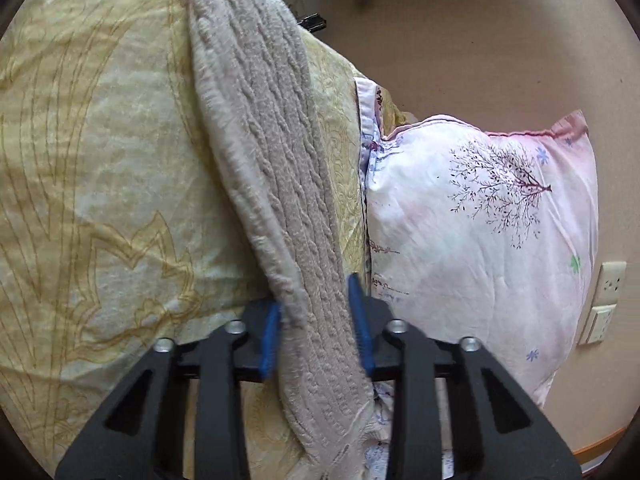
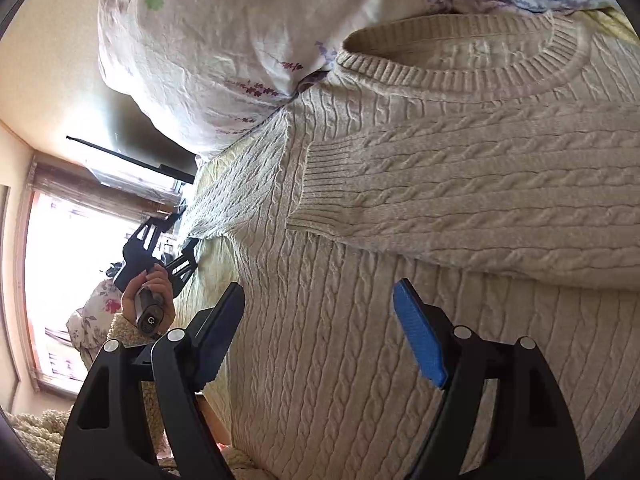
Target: Fold small clothes
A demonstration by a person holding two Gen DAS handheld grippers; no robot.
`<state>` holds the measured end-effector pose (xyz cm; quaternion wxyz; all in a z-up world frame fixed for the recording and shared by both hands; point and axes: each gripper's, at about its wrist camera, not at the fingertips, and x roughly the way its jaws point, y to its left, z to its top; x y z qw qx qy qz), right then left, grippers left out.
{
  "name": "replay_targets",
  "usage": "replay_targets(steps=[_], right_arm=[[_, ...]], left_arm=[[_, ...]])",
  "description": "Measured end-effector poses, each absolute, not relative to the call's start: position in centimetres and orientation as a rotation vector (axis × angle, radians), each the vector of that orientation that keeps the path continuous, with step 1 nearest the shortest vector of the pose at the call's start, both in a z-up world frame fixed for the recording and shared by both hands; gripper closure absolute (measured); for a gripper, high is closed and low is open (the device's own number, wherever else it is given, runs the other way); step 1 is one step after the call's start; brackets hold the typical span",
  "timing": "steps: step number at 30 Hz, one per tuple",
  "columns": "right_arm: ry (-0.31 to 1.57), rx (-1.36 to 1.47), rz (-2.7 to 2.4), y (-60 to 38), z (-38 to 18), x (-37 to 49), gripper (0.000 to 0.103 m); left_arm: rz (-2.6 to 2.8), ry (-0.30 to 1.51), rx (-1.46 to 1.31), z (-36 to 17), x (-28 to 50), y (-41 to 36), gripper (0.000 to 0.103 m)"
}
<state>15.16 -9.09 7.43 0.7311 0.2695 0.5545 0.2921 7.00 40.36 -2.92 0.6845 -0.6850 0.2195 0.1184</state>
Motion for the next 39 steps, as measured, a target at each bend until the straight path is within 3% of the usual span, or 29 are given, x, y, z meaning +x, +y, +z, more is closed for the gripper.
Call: replay_targets(steps=[13,17,24,26,28,31,36,39], right_arm=[[1.182,0.701,0.519,-16.2,7.1,13.9,0.024],[1.176,0.713,0.508,-17.1,7.1,14.0,0.024],[1.183,0.722,0.478,-18.4,6.6,14.2,0.024],[1.187,0.73,0.467,-18.9,6.5,14.2,0.024],[1.187,0.734,0.463,-19.2,6.4,14.2,0.024],[1.188,0.726,0.465,-19.3,6.4,14.3,0.024],[1.19,0.72,0.469,-18.7,6.2,14.6,0.024],[1.185,0.723,0.466,-18.7,6.3,14.8,0.024]], left_arm=[[-0.373,0.382,-1.537,4.7,12.2,26.0,0.096],[-0.5,0.51,-1.489,4.0,13.5,19.3,0.096],[-0.375,0.835,-1.418,-2.2,13.6,12.3,0.092],[-0.35,0.871,-1.415,-2.8,13.4,12.3,0.083],[-0.337,0.848,-1.456,-2.7,13.1,13.1,0.058],[-0.291,0.751,-1.458,-1.1,13.2,15.7,0.044],[-0.157,0.651,-1.516,-1.1,12.9,21.3,0.045],[-0.118,0.613,-1.613,-2.1,12.9,23.3,0.052]])
